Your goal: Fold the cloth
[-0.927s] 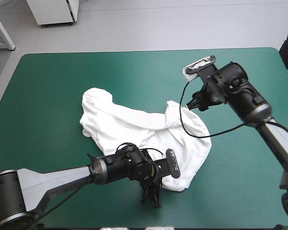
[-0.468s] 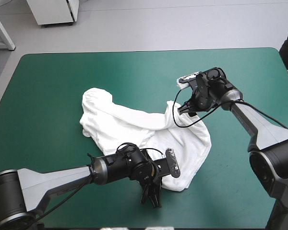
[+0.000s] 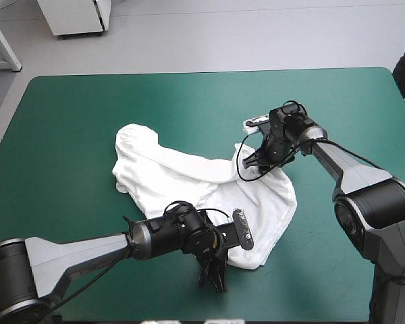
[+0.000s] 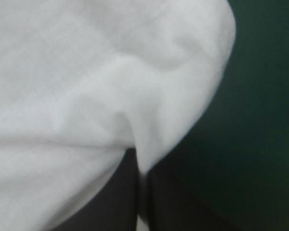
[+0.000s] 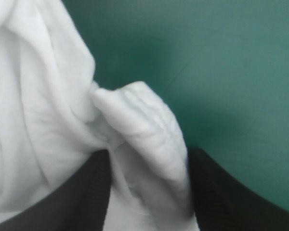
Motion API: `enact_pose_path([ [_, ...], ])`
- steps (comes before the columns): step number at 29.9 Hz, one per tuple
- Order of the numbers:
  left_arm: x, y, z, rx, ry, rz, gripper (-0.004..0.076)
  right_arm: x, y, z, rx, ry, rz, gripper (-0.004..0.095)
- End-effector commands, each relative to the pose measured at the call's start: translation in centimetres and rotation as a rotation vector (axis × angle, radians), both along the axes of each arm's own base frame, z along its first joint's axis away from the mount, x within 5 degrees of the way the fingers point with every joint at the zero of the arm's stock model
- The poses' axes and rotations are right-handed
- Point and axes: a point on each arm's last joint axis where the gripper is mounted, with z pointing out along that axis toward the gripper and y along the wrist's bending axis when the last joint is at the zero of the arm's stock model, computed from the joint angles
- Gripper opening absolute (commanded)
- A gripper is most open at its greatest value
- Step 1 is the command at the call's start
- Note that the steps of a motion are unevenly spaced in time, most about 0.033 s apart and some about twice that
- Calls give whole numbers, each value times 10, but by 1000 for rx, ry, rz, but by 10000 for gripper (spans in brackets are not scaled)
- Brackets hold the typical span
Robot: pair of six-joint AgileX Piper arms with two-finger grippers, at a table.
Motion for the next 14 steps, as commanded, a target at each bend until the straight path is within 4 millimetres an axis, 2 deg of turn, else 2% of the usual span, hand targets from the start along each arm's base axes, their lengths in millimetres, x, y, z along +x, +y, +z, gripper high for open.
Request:
enact_pose_path([
  [1, -8, 9, -22, 133, 90, 31, -10, 1, -1, 4, 11, -1, 15, 223],
  [4, -5, 11, -22, 154, 59, 53, -10, 3, 0, 0, 15, 6, 19, -22],
  [9, -2, 16, -15, 181, 23, 92, -10, 4, -3, 4, 8, 1, 8, -13],
  [12, -3, 24, -1, 190, -9, 124, -10, 4, -8, 20, 21, -7, -16, -13],
  [14, -4, 31, 15, 176, -45, 150, -10, 3, -13, 40, 38, -55, -34, -13],
])
